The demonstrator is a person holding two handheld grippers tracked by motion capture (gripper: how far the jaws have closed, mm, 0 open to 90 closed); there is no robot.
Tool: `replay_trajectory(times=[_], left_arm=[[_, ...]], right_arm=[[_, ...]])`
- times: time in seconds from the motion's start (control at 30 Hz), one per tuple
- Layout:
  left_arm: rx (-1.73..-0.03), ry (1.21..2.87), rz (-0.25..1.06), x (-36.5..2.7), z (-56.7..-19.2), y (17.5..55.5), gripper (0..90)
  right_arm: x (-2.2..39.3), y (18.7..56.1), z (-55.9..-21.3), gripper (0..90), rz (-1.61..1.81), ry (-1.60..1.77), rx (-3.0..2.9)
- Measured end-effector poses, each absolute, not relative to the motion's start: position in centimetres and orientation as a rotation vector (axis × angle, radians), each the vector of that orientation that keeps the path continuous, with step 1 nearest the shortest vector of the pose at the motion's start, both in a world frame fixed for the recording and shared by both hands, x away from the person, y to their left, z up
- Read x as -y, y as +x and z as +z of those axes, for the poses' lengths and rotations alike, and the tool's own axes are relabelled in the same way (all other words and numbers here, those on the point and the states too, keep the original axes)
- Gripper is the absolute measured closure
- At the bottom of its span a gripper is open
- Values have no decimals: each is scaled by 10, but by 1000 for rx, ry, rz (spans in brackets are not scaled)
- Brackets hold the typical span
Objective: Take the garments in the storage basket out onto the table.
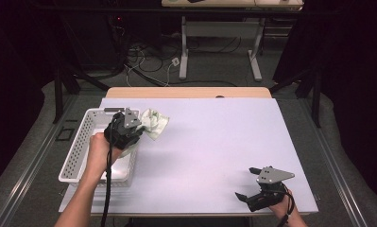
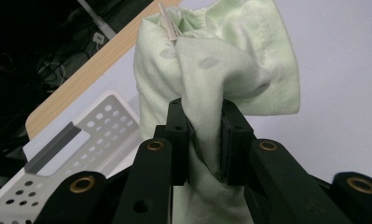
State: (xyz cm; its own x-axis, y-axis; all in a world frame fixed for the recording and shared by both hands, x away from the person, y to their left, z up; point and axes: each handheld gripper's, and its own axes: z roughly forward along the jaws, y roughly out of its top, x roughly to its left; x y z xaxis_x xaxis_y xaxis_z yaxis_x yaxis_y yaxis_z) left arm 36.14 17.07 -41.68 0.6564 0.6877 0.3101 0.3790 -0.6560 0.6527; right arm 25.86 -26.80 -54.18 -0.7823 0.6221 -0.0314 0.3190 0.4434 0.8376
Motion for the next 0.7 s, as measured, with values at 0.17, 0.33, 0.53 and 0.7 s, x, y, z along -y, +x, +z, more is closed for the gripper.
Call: replay_trajectory(times=[0.17, 0.33, 0.53, 0.7], left_arm=[[-814, 2327, 730, -163, -418, 363, 768], [-801, 2332, 720, -159, -419, 364, 768], [-783, 2331, 710, -151, -419, 365, 768], [-762, 2340, 708, -145, -419, 366, 768]], right_arm=[[269, 259, -541, 2, 1248, 799, -2381], [268, 259, -542, 2, 1262, 798, -2369], [268, 259, -542, 2, 1270, 803, -2361], [269, 259, -541, 2, 1252, 806, -2376]])
